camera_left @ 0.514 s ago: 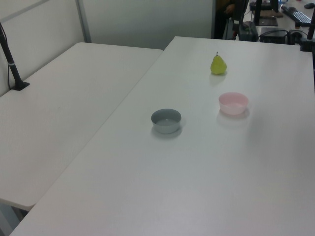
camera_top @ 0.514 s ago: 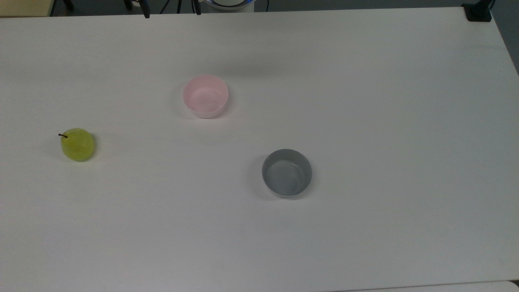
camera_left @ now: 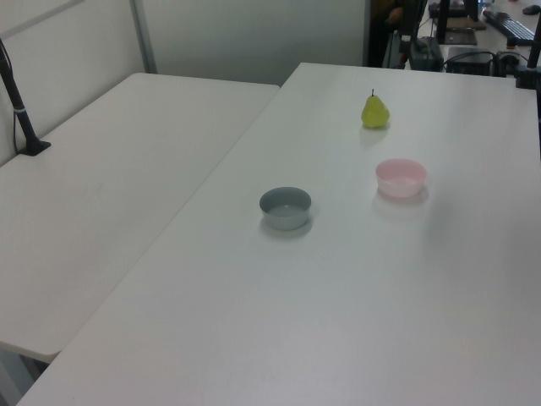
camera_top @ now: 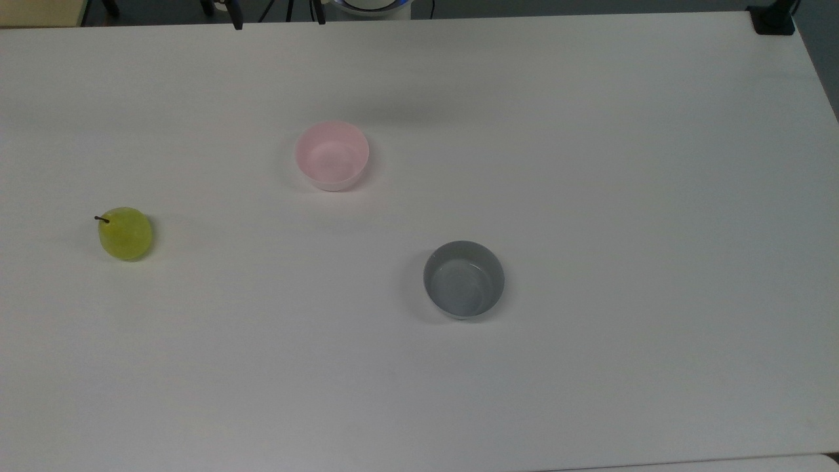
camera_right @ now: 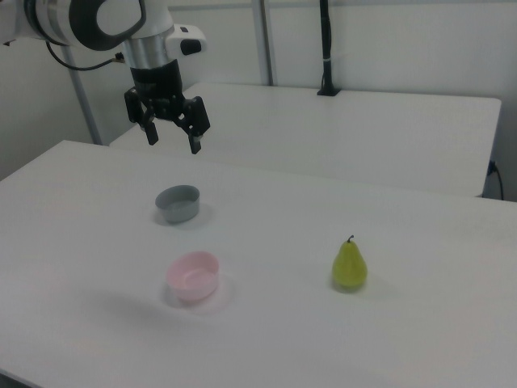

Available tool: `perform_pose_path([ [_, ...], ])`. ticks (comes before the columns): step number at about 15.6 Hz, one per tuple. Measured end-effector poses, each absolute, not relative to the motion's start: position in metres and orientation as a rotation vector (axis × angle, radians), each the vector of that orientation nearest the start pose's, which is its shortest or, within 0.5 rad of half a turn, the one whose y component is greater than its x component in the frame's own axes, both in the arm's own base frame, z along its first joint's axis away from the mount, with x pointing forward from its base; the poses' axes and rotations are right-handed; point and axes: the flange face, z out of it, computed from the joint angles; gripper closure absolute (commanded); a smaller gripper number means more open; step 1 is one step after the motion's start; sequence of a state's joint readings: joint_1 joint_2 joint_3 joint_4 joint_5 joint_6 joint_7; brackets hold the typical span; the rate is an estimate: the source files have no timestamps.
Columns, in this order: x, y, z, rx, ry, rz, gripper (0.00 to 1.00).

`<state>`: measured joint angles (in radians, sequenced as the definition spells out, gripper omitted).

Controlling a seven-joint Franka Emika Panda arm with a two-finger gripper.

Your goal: Place the pear in the bowl

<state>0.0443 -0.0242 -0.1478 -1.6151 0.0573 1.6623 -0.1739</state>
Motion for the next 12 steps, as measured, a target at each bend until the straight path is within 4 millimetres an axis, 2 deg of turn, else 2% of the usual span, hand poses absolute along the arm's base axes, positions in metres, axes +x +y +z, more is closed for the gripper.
perform_pose_path([
  [12, 0.5524, -0.0586, 0.6269, -3.088, -0.091, -0.127, 0.00],
])
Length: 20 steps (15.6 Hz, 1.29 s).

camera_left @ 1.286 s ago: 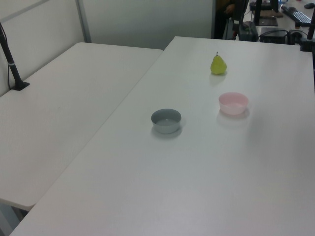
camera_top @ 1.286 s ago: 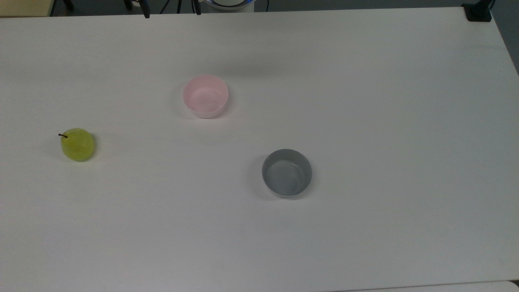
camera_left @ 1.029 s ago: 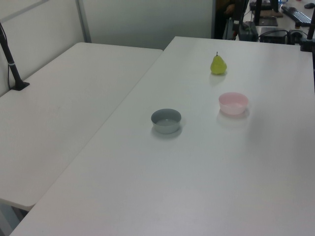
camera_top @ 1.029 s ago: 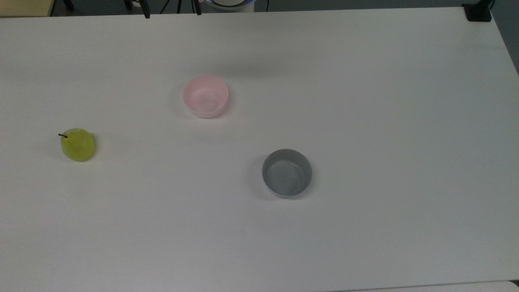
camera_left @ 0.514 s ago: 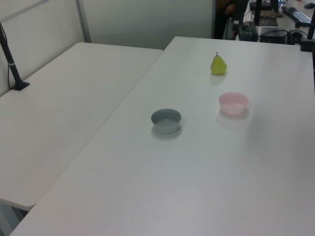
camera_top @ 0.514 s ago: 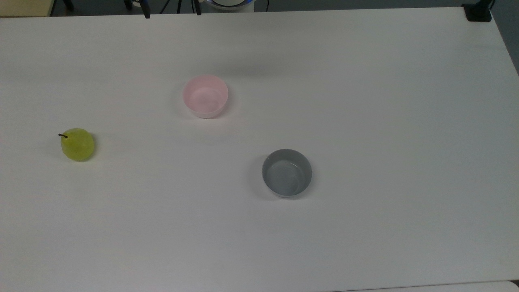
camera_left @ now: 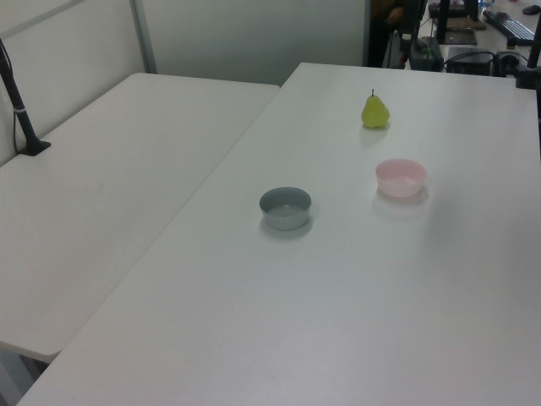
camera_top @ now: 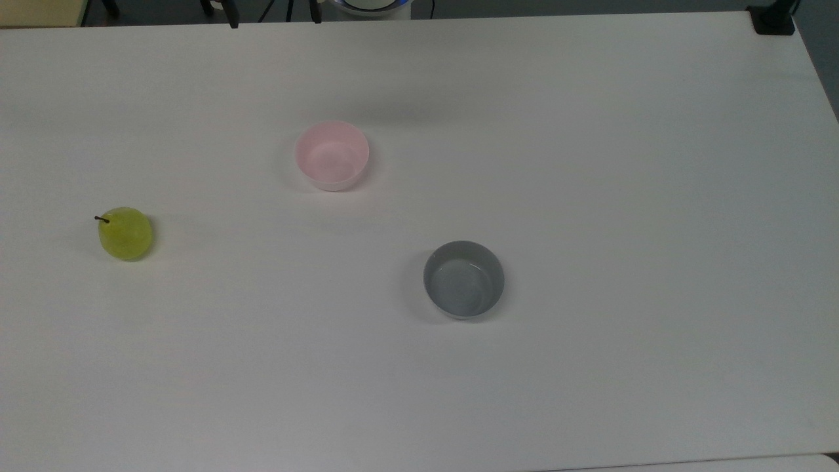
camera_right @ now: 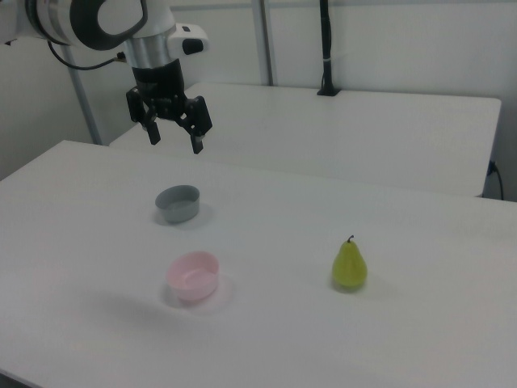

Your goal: Place the pear in the bowl

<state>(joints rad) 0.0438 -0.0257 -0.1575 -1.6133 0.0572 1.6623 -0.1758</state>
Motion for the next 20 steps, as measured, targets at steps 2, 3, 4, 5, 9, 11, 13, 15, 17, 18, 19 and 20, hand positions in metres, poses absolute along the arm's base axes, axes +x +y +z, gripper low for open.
perform_pose_path([
  [2, 0.552, -0.061, 0.627, -3.088, -0.162, -0.129, 0.00],
  [3, 0.552, -0.064, 0.627, -3.087, -0.206, -0.131, 0.00],
  [4, 0.551, -0.068, 0.627, -3.086, -0.252, -0.132, 0.00],
  [5, 0.551, -0.074, 0.627, -3.085, -0.300, -0.134, 0.00],
  [9, 0.550, -0.124, 0.628, -3.135, -0.468, -0.193, 0.00],
  [11, 0.552, -0.144, 0.621, -3.152, -0.460, -0.182, 0.00],
  [13, 0.557, -0.160, 0.609, -3.175, -0.457, -0.152, 0.00],
  [15, 0.564, -0.181, 0.596, -3.191, -0.486, -0.155, 0.00],
  [17, 0.568, -0.197, 0.589, -3.206, -0.473, -0.178, 0.00],
  [18, 0.571, -0.206, 0.585, -3.218, -0.457, -0.202, 0.00],
  [19, 0.574, -0.215, 0.580, -3.230, -0.441, -0.221, 0.00],
  [20, 0.577, -0.223, 0.573, -3.240, -0.425, -0.234, 0.00],
])
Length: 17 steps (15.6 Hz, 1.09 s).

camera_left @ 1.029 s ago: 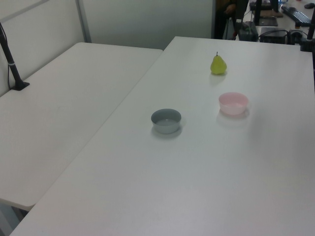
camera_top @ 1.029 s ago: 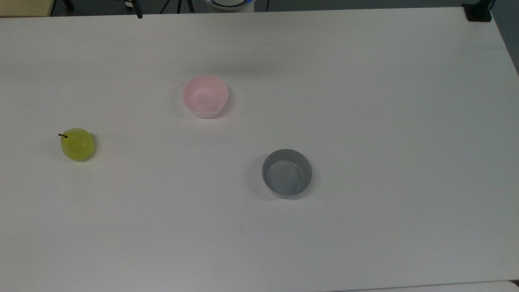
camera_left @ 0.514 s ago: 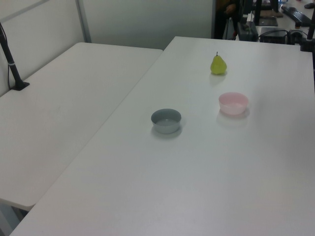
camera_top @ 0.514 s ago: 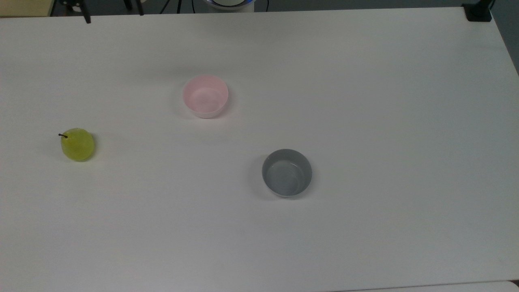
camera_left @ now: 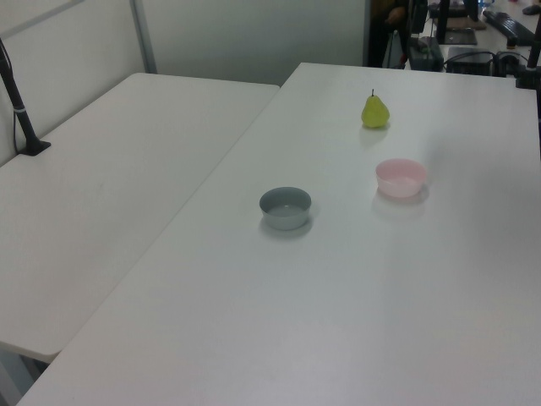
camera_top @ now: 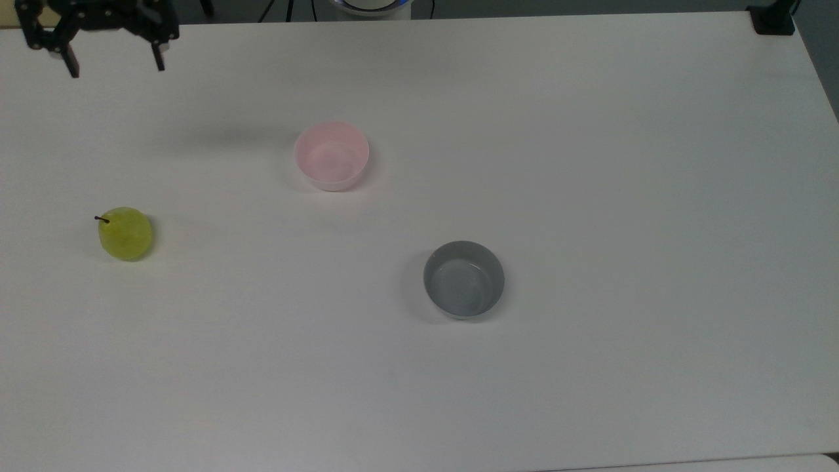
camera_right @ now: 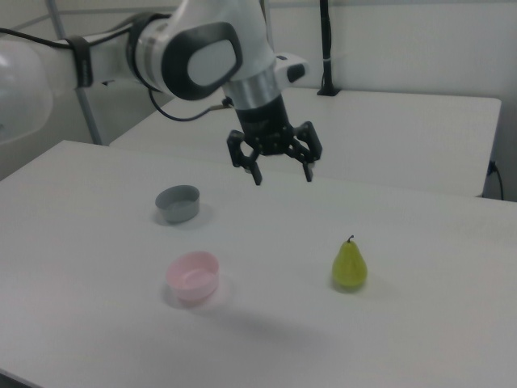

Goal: Place the pear in the bowl
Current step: 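Move the open gripper over the yellow-green pear and lower it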

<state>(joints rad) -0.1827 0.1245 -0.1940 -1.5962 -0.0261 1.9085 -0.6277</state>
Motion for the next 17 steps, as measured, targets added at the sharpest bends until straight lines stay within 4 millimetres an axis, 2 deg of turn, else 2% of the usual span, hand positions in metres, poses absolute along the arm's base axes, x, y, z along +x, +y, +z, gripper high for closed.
perform_pose_path([
  [6, 0.608, -0.253, 0.507, -3.279, -0.344, -0.248, 0.00],
  [8, 0.620, -0.258, 0.478, -3.284, -0.233, -0.255, 0.00],
  [12, 0.634, -0.264, 0.431, -3.282, -0.061, -0.234, 0.00],
  [17, 0.646, -0.279, 0.393, -3.298, 0.002, -0.263, 0.00],
])
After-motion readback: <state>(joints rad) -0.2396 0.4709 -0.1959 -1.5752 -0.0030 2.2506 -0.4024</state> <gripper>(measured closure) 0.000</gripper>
